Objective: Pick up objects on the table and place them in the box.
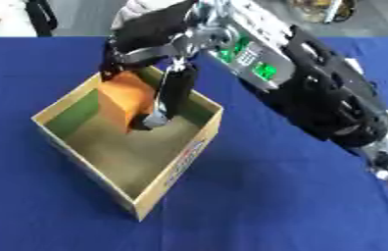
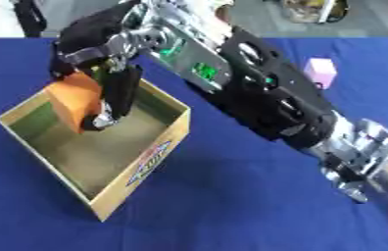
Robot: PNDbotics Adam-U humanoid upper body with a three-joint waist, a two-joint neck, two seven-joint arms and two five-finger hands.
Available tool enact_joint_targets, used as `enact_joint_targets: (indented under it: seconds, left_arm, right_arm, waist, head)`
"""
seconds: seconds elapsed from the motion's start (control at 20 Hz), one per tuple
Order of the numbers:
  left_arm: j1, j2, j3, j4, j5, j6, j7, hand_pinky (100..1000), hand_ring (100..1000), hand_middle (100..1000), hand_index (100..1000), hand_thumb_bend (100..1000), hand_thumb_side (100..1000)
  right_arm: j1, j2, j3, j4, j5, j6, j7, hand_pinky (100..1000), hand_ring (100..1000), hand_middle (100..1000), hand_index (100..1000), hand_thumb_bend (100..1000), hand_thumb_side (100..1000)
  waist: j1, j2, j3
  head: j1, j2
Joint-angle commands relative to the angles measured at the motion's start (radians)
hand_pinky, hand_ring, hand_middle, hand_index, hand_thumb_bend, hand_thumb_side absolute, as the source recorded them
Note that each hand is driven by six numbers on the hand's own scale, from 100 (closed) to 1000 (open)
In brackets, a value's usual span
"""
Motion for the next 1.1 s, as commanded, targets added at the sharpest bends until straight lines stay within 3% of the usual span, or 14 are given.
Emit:
enact_joint_targets:
  seconds: [0.05,0.2,0.4,0.45,0.65,0.7,0.8,1.1]
  left_arm:
    - [-0.015,0.013,0.002,-0.014,0.003,0.0,-0.006,835,736,714,874,589,952]
    - [-0.014,0.012,0.002,-0.014,0.004,0.0,-0.006,835,736,714,874,588,953]
    - [-0.014,0.012,0.003,-0.014,0.004,0.001,-0.005,835,736,714,873,587,954]
    - [-0.014,0.011,0.002,-0.014,0.005,0.001,-0.005,835,736,714,873,587,954]
    - [-0.012,0.01,0.002,-0.014,0.005,0.002,-0.006,836,735,714,873,587,955]
    - [-0.012,0.01,0.002,-0.014,0.005,0.002,-0.006,836,735,714,873,588,955]
    - [-0.011,0.009,0.002,-0.014,0.005,0.002,-0.006,836,735,714,873,586,955]
    - [-0.008,0.01,0.004,-0.014,0.004,0.002,-0.004,836,735,715,873,586,954]
  right_arm:
    - [-0.01,0.022,0.004,0.062,0.061,-0.03,-0.016,590,649,583,681,130,415]
    - [0.0,0.041,0.011,0.116,0.098,-0.056,-0.034,596,655,589,687,147,424]
    - [0.005,0.052,0.014,0.142,0.122,-0.083,-0.05,650,719,656,759,299,438]
    - [0.004,0.053,0.014,0.142,0.127,-0.089,-0.053,650,719,656,759,299,438]
    - [0.005,0.05,0.012,0.131,0.14,-0.111,-0.05,709,804,773,849,402,489]
    - [0.005,0.048,0.012,0.127,0.145,-0.114,-0.046,764,877,853,899,456,515]
    - [0.005,0.044,0.009,0.116,0.163,-0.121,-0.036,810,936,906,932,507,511]
    - [0.012,0.026,-0.031,0.062,0.163,-0.112,-0.057,800,911,885,918,465,527]
  waist:
    - [0.004,-0.012,0.004]
    - [0.004,-0.008,0.006]
    - [0.005,-0.005,0.004]
    - [0.006,-0.005,0.004]
    - [0.005,-0.005,0.0]
    - [0.005,-0.005,-0.001]
    - [0.005,-0.005,-0.002]
    - [0.003,-0.006,-0.005]
  head:
    - [-0.005,-0.009]
    - [-0.003,-0.01]
    - [0.0,-0.01]
    - [0.0,-0.01]
    - [0.002,-0.009]
    - [0.003,-0.009]
    - [0.006,-0.009]
    - [0.01,-0.01]
